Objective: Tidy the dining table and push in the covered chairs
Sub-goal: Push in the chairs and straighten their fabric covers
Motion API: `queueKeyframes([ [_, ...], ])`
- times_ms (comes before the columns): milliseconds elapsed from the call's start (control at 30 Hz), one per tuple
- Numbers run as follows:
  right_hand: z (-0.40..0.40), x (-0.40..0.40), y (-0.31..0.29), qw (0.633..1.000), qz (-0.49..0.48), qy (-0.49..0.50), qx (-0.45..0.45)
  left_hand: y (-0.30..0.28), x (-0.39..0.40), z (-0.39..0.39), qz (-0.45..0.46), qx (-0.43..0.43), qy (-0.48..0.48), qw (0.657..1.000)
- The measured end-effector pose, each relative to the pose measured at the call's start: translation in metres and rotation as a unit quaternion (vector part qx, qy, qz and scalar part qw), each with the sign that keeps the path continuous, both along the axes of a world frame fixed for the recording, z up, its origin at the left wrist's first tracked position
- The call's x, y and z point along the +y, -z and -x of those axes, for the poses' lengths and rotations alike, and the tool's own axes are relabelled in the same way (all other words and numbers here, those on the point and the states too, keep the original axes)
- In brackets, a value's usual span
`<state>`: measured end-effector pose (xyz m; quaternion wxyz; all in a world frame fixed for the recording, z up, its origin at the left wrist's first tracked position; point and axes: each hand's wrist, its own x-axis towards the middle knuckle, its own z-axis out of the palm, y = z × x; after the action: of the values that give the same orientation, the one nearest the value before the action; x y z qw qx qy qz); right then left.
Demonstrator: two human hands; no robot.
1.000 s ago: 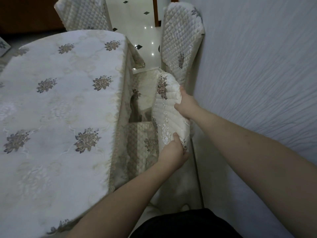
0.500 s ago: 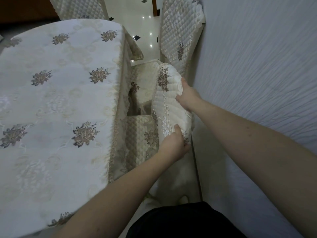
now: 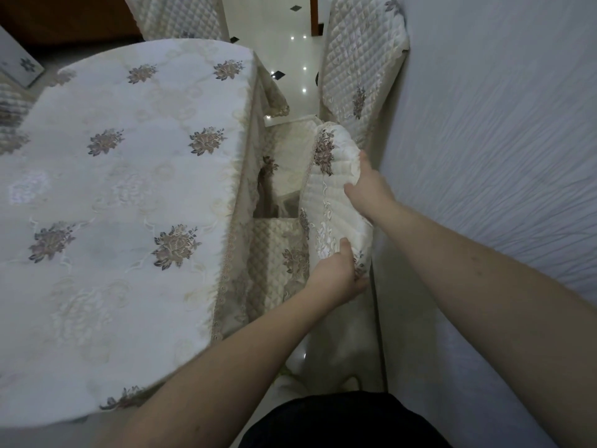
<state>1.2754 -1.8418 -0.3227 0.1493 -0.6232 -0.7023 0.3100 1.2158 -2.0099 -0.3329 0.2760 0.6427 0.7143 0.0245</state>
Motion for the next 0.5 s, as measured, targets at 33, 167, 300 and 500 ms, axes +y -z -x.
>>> queueKeyframes([
  [33, 0.0008, -0.0006, -0.0006, 1.0, -0.002, -0.004, -0.005, -0.0016, -0.0006, 0.0002, 0.001, -0.001, -0.001, 1.0],
  [167, 0.0029, -0.0014, -0.0026, 1.0, -0.001, -0.014, -0.027, -0.0049, -0.0032, -0.0001, 0.006, -0.004, -0.001, 1.0],
  [300, 0.0059, -0.0045, -0.0016, 0.999, -0.001, -0.019, -0.048, -0.0053, -0.008, 0.0027, 0.006, 0.001, -0.006, 1.0],
  [500, 0.0052, -0.0067, -0.002, 0.999, -0.008, -0.017, -0.039, -0.0028, -0.0092, 0.0029, 0.005, -0.003, -0.009, 1.0],
])
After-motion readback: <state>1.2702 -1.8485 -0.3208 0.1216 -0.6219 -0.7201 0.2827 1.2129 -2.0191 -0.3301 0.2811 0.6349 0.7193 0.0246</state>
